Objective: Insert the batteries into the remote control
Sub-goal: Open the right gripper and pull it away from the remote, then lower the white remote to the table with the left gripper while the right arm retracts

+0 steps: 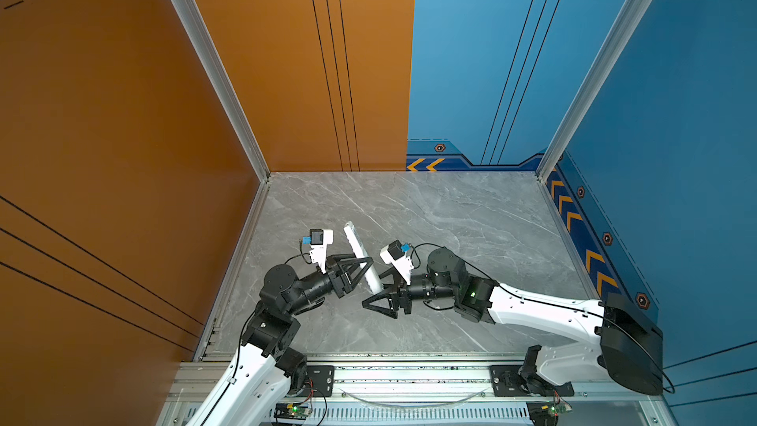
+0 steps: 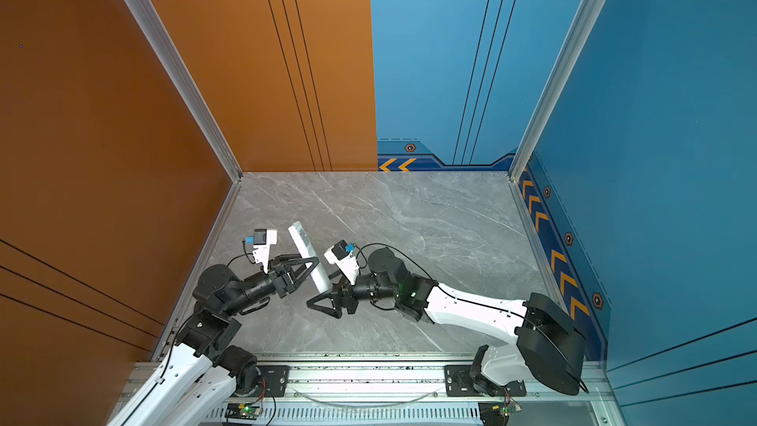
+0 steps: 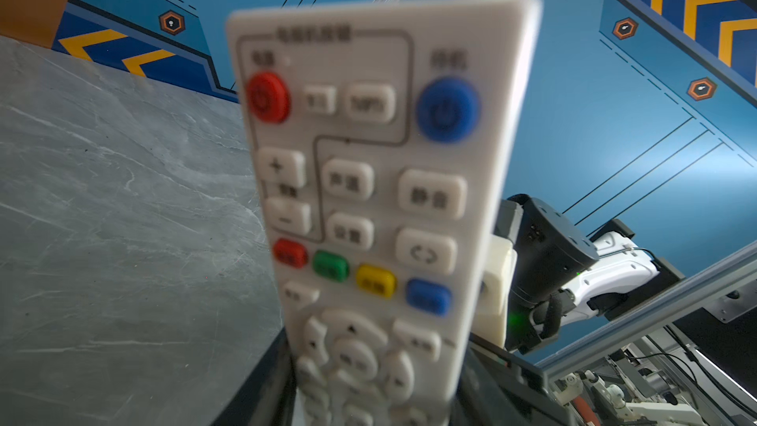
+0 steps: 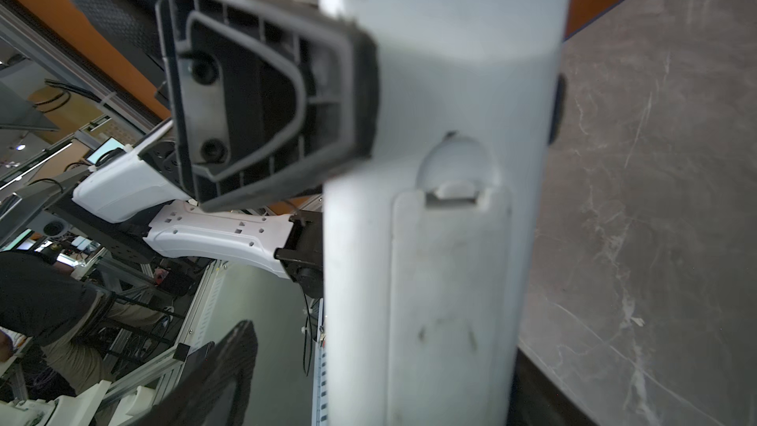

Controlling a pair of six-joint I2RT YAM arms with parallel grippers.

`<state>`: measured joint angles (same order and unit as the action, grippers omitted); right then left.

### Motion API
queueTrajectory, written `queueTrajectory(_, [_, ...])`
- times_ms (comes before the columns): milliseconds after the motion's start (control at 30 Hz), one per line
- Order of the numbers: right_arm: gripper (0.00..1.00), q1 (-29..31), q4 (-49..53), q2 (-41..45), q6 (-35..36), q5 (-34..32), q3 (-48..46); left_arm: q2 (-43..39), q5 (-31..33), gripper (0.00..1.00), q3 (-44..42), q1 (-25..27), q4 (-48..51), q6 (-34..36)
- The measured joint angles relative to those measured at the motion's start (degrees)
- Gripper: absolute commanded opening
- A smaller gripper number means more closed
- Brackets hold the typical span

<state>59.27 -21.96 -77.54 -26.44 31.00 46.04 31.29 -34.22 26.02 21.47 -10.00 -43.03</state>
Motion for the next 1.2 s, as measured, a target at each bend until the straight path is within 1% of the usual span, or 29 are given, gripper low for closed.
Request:
queueTrajectory(100, [0.99,0.4,4.6,1.7,2.7,-3.0,0.3,0.0,4.2,0.00,1.7,0.0,5.2,2.4])
queueTrajectory(133, [1.00,0.4,5.9,2.2,3.6,-4.0,0.3,0.2,5.5,0.00,2.3,0.0,6.9,3.1])
queueTrajectory(233, [1.00,0.5,10.1,4.2,5.9,-8.2,0.3,1.9,10.5,0.00,5.3,-0.1,14.3,5.5])
queueTrajectory(300, [1.00,0.5,13.2,6.1,7.4,-12.1,0.3,3.8,14.1,0.00,7.3,-0.1,19.2,7.0])
queueTrajectory(467, [1.00,0.6,18.6,12.1,10.1,-21.4,-0.3,8.4,20.7,0.00,8.5,-0.1,27.3,9.3])
queueTrajectory(600, [1.00,0.1,21.4,16.0,10.6,-28.4,-1.9,12.5,25.4,0.00,8.9,0.8,32.6,9.8])
queueTrajectory(700, [1.00,-1.9,23.2,18.1,9.8,-32.6,-4.1,15.6,29.8,0.00,10.7,2.9,36.5,9.9])
queueTrajectory(800, [1.00,-4.2,24.9,20.1,8.6,-35.6,-6.7,18.4,33.2,0.00,12.5,5.3,38.8,9.8])
queueTrajectory(900, [1.00,-5.3,26.2,21.8,8.0,-37.4,-8.3,21.0,35.9,0.00,13.2,7.6,40.1,9.8])
queueTrajectory(1033, [1.00,-5.5,27.1,23.0,7.7,-38.5,-8.5,24.2,39.1,0.00,13.2,10.8,41.3,9.5])
queueTrajectory(1200, [1.00,-5.7,27.2,23.2,7.1,-38.8,-8.7,29.9,44.0,0.00,13.8,16.7,41.9,7.6])
